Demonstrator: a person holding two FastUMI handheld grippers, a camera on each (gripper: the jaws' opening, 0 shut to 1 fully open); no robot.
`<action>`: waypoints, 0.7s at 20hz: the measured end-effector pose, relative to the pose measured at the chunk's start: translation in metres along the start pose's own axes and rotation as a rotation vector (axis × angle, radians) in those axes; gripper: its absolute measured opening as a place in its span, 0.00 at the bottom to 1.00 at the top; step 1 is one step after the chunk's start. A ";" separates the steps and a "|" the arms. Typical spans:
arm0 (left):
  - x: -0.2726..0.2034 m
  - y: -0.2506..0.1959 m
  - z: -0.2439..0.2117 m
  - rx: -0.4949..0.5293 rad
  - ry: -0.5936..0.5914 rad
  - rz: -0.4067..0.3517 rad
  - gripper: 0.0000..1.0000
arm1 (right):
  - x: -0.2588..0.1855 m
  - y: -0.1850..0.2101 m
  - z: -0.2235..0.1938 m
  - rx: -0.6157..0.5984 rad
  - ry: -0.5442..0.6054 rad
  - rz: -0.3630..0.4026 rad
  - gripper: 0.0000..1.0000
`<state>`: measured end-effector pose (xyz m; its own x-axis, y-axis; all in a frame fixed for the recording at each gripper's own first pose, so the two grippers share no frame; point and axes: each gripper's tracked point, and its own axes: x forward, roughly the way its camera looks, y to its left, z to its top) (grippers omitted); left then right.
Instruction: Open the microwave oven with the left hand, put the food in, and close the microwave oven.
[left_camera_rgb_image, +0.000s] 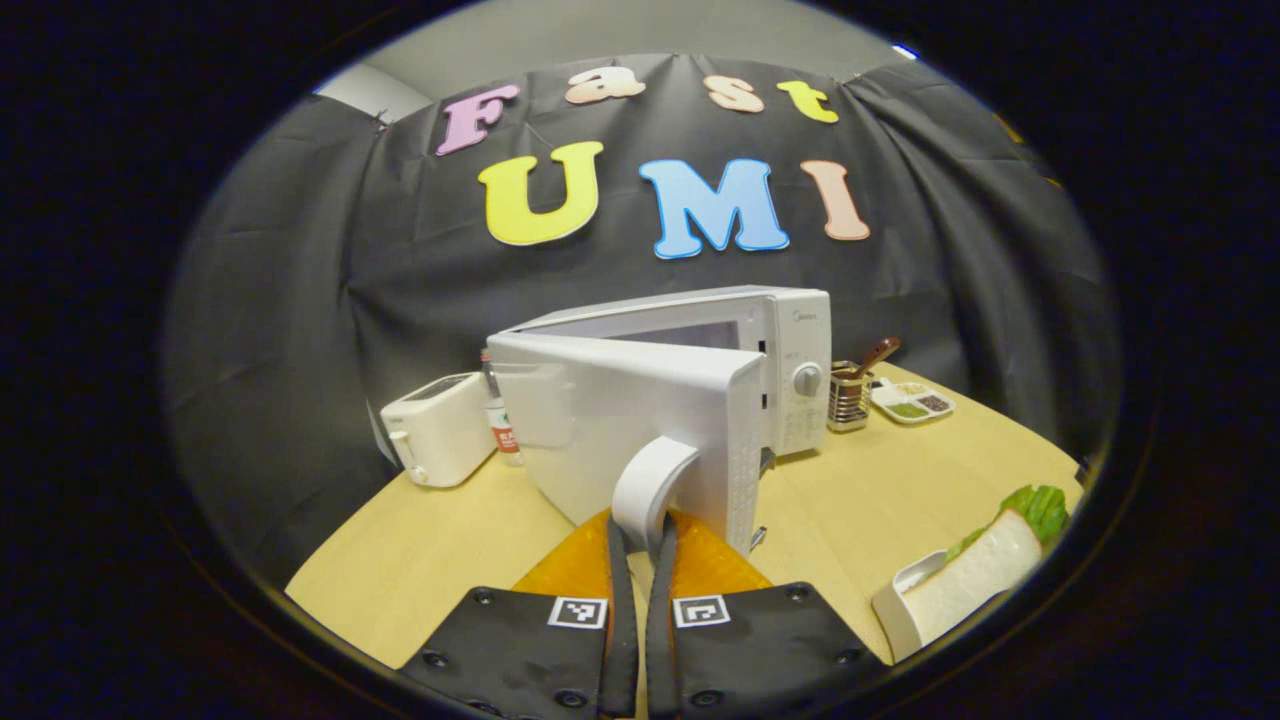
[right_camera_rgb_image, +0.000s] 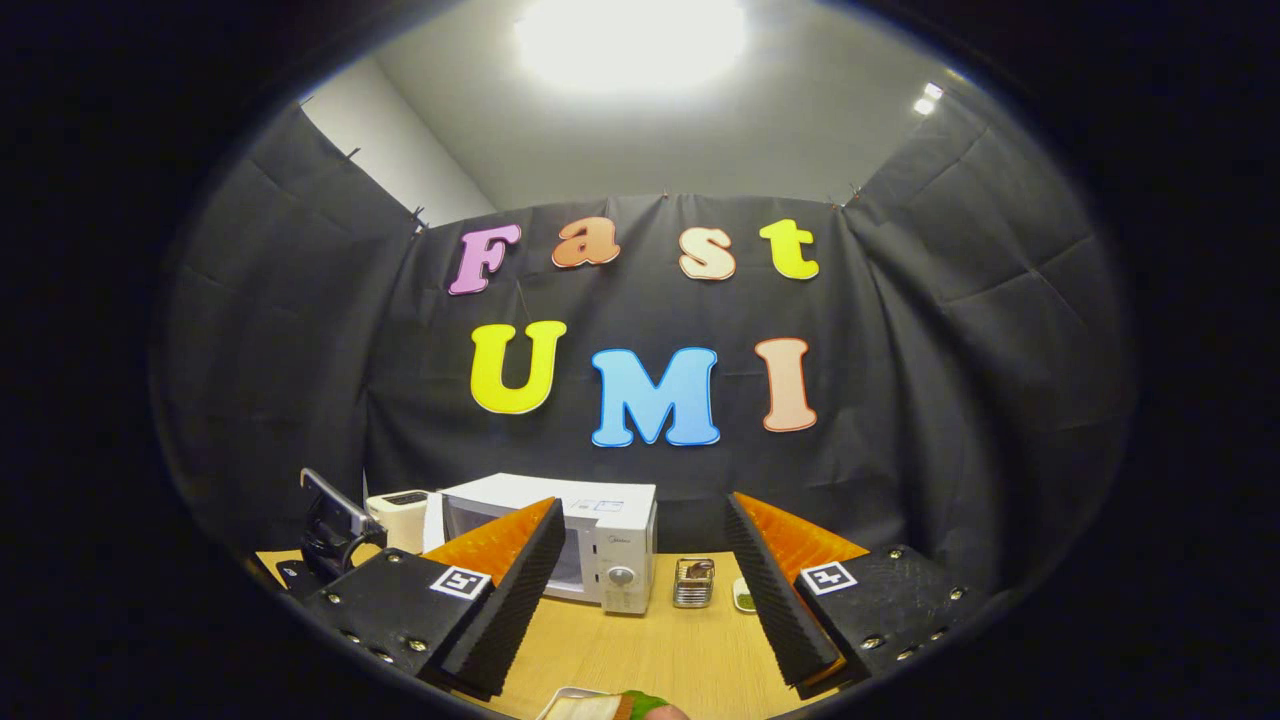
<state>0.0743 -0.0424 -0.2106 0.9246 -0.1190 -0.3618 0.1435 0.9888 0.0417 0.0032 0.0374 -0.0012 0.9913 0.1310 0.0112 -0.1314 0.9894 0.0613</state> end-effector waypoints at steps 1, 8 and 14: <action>-0.004 0.008 -0.002 0.006 -0.003 0.004 0.10 | 0.001 0.009 0.003 0.012 -0.007 0.003 0.96; -0.025 0.074 -0.021 0.004 0.002 -0.002 0.10 | 0.000 0.088 0.013 0.006 -0.022 0.031 0.97; -0.033 0.122 -0.031 -0.004 -0.008 -0.025 0.10 | -0.003 0.132 0.014 -0.003 -0.017 0.016 0.97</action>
<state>0.0500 0.0846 -0.2228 0.9235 -0.1441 -0.3556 0.1649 0.9859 0.0286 -0.0174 0.1664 0.0210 0.9889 0.1455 0.0296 -0.1471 0.9874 0.0582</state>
